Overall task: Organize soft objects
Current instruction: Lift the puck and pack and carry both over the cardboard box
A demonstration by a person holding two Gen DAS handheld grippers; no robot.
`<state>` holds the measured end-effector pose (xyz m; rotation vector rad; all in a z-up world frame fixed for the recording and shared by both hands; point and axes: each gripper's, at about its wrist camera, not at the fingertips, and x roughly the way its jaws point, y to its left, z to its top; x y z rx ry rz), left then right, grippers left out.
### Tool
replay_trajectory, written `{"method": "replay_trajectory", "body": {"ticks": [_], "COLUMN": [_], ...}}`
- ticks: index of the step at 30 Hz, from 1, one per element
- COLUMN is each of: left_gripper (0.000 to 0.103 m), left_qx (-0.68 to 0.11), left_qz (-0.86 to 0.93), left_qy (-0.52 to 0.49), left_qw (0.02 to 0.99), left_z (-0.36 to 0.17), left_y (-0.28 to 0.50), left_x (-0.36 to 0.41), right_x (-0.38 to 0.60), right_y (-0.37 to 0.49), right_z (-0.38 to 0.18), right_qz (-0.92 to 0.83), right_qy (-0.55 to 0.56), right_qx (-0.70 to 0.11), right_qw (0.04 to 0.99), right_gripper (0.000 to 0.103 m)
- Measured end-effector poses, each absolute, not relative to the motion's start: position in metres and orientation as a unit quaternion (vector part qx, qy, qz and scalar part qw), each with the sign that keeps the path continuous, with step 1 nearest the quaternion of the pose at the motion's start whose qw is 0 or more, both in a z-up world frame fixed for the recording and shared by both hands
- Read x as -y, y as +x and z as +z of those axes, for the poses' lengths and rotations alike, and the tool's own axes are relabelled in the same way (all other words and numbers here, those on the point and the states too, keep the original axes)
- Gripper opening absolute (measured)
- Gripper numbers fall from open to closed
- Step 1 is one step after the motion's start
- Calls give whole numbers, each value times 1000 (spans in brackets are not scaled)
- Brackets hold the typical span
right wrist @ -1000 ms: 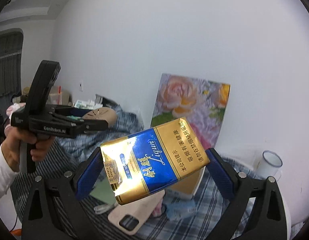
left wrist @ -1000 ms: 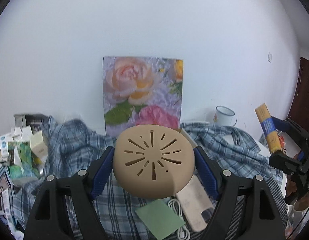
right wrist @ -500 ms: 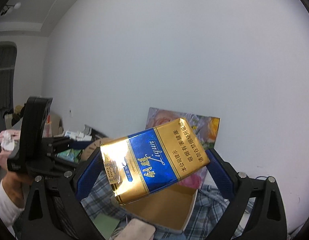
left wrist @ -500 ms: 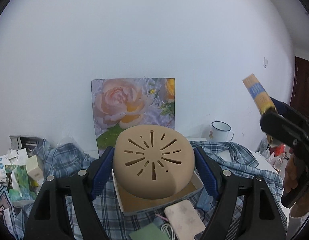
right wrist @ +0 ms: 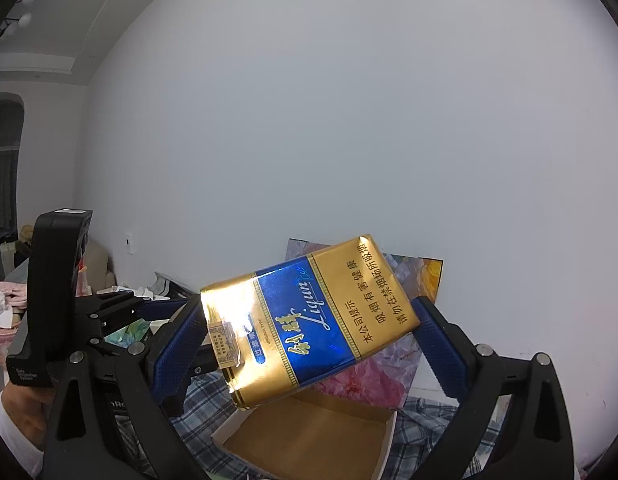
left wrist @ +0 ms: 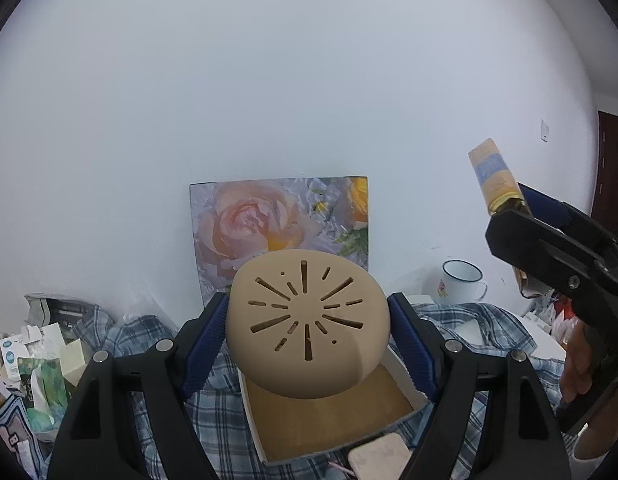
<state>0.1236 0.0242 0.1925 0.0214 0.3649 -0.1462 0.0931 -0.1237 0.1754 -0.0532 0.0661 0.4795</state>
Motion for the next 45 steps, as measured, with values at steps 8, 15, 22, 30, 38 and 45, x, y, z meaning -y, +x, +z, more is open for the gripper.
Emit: {"method": "replay_trajectory", "body": {"ticks": [8, 15, 22, 30, 38, 45], "left_gripper": [81, 81, 81, 81, 81, 81], "left_qx": [-197, -224, -240, -266, -296, -317], "left_qz": [-50, -38, -29, -18, -10, -4], "left_qy": [19, 12, 18, 32, 32, 23], "left_qw": [979, 974, 970, 963, 955, 948], "left_z": [173, 140, 114, 82, 52, 33], "left_y": [152, 173, 186, 203, 218, 227], "left_x": [-28, -34, -30, -22, -29, -36], "right_x": [129, 115, 100, 99, 97, 105], "right_y": [113, 144, 172, 195, 219, 235], "right_z": [150, 117, 101, 73, 37, 17], "right_qz": [235, 221, 225, 224, 228, 214], "right_qy": [-10, -32, -22, -2, 9, 14], "right_qx": [-35, -74, -92, -123, -169, -203], "right_qw": [971, 972, 970, 967, 959, 955], "right_gripper": [98, 98, 98, 98, 98, 98]}}
